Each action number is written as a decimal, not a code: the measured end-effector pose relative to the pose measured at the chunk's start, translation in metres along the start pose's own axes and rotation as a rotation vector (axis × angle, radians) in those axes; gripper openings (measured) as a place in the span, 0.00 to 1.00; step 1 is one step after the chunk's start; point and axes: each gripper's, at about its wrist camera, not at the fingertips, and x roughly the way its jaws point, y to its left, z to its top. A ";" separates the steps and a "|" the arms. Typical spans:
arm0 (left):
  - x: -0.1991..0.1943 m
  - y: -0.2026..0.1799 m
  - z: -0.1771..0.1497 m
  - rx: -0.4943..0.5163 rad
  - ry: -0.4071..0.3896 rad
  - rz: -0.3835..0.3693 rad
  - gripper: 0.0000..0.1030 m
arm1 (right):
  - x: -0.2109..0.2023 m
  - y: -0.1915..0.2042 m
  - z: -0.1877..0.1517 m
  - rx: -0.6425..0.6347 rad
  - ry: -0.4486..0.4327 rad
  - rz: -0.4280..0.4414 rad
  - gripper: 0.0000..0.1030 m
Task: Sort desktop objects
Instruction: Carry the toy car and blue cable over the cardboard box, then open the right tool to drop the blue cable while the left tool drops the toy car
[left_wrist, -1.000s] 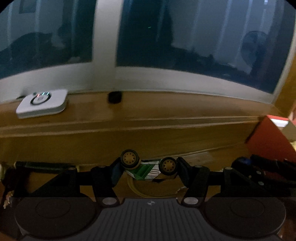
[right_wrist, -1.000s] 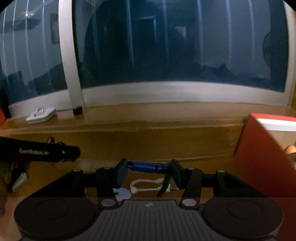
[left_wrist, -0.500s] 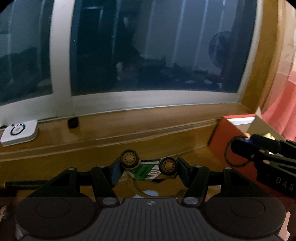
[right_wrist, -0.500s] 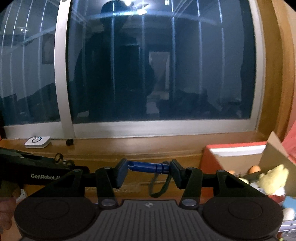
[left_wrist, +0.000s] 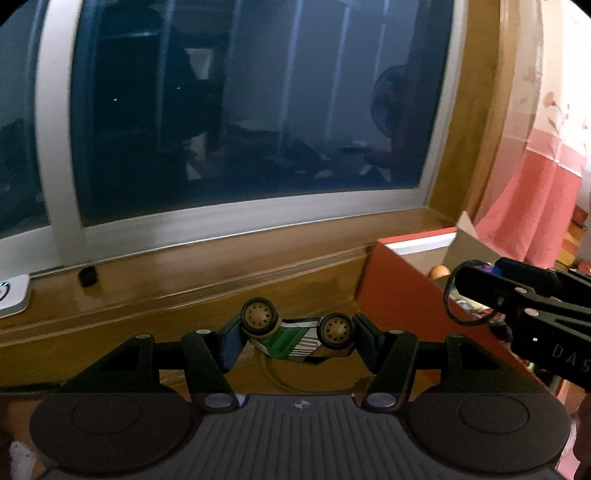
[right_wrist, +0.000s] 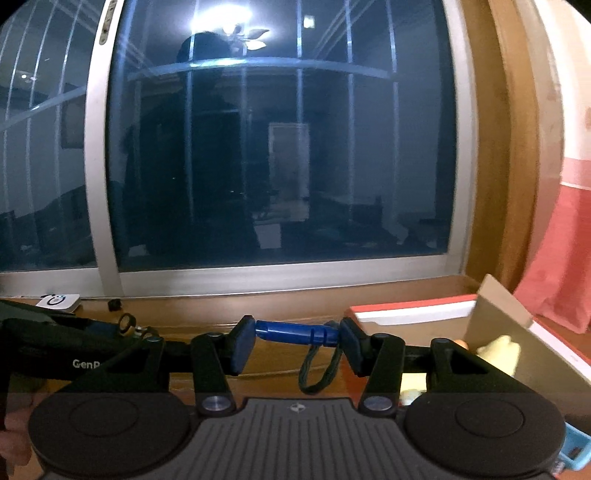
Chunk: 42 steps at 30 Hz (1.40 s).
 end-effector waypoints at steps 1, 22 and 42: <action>0.001 -0.005 0.001 0.005 0.000 -0.008 0.59 | -0.002 -0.005 0.000 0.003 -0.002 -0.010 0.51; 0.045 -0.154 0.018 0.196 -0.005 -0.245 0.59 | -0.051 -0.145 -0.021 0.138 -0.032 -0.262 0.51; 0.070 -0.169 0.020 0.182 0.027 -0.257 0.59 | -0.026 -0.164 -0.022 0.137 -0.007 -0.268 0.52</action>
